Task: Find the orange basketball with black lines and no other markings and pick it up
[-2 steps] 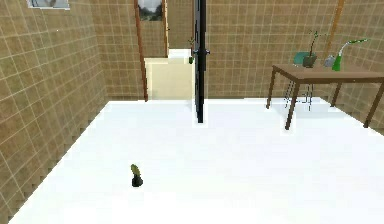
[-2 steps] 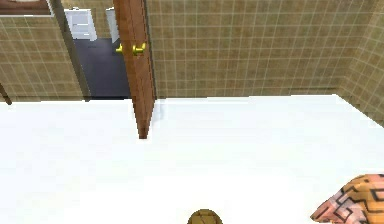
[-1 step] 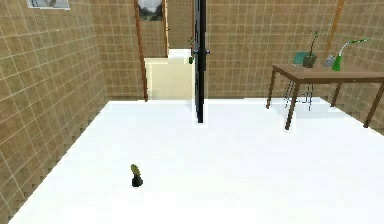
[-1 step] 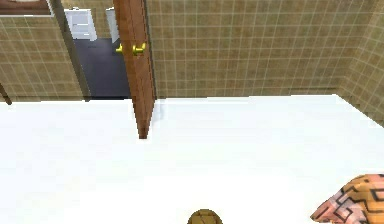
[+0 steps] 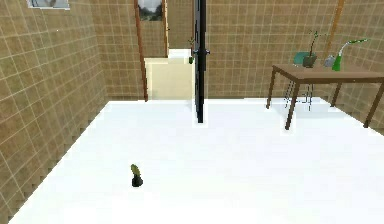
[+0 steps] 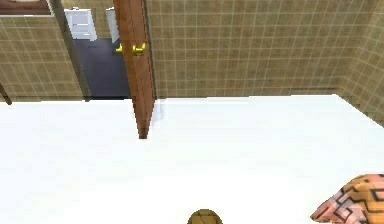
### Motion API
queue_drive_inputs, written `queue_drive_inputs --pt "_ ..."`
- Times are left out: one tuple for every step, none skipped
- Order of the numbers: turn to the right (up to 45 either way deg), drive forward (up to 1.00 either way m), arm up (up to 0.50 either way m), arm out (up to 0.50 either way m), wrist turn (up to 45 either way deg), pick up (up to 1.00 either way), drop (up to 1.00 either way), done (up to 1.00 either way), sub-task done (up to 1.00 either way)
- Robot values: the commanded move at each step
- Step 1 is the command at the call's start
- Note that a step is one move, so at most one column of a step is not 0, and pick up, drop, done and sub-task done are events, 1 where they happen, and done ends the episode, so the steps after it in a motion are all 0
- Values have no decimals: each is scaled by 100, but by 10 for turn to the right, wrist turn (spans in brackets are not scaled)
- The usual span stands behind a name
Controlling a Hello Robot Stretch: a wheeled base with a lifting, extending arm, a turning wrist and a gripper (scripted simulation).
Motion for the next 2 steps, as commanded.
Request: queue_drive_inputs --pt "0 0 0 0 450 0 0 0 0" --pt "0 0 0 0 450 0 0 0 0"
